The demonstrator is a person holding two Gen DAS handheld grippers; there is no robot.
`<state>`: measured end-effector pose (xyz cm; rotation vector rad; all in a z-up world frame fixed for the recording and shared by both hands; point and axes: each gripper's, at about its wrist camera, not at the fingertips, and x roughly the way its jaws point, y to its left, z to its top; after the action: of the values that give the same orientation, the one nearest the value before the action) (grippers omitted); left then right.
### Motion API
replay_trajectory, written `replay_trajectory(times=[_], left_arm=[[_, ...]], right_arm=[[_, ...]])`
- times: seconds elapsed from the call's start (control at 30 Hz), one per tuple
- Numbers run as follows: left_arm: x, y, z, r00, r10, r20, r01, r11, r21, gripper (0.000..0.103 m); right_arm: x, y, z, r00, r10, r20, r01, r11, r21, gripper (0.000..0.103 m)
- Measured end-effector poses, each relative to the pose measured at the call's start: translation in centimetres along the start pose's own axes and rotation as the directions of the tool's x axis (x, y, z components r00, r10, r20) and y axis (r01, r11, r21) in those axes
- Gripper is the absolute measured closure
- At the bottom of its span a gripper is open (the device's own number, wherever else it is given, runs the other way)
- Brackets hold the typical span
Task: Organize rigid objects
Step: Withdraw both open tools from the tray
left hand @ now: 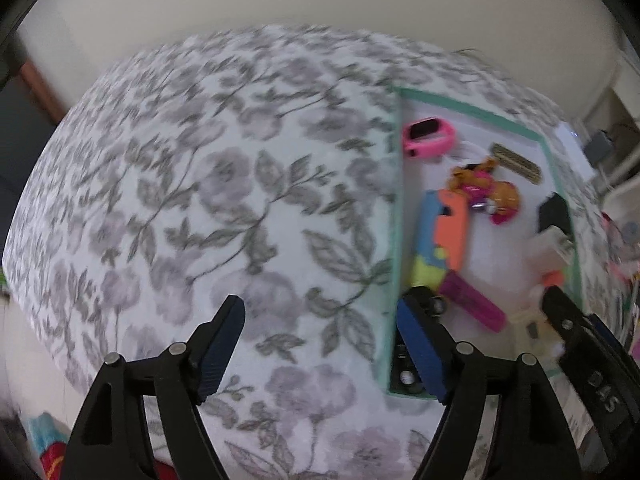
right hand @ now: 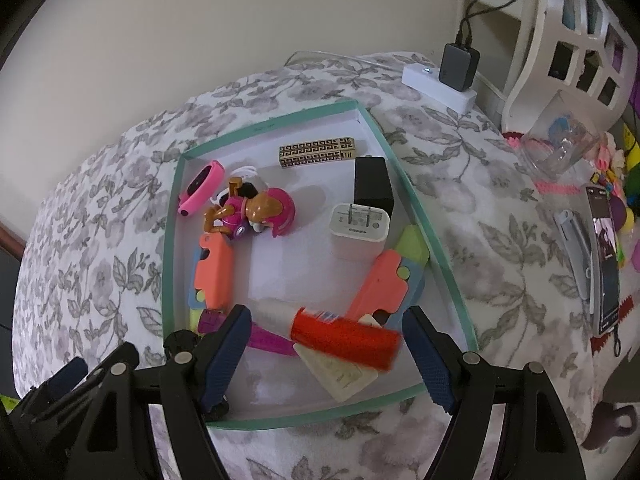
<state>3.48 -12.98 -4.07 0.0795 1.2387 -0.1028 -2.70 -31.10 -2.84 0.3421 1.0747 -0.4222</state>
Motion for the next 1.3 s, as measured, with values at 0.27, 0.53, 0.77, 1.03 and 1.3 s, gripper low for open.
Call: replay_trajectory(times=[0.27,0.53,0.77,1.03,1.3], left_arm=[[2.1,3.6,-0.1,0.994,-0.003,-0.112,-0.017,0.984,-0.179,0.016],[2.1,5.2,0.3,0.995,0.005,-0.103,-0.03,0.97,-0.24,0.005],[1.3,5.4,0.9,0.999,0.029,-0.042,-0.037,0.976,-0.214,0.0],[-0.7,5.9,1.1,0.999,0.016,0.036,-0.009,0.984,-0.179,0.0],[-2.8,6.2,0.6,0.998,0.009,0.069,0.0,0.992,-0.122,0.0]], right_arm=[[0.1,0.1,0.0,1.0,-0.004,0.002,0.004,1.0,-0.012,0.017],[0.0,0.6,-0.1,1.0,-0.004,0.019,0.005,0.999,-0.048,0.0],[-0.1,1.1,-0.3,1.0,-0.009,0.023,0.011,0.997,-0.072,0.0],[-1.0,1.9,-0.5,0.999,-0.011,0.039,0.015,0.994,-0.107,0.0],[-2.3,2.8,-0.9,0.999,0.005,0.043,0.001,0.992,-0.125,0.0]])
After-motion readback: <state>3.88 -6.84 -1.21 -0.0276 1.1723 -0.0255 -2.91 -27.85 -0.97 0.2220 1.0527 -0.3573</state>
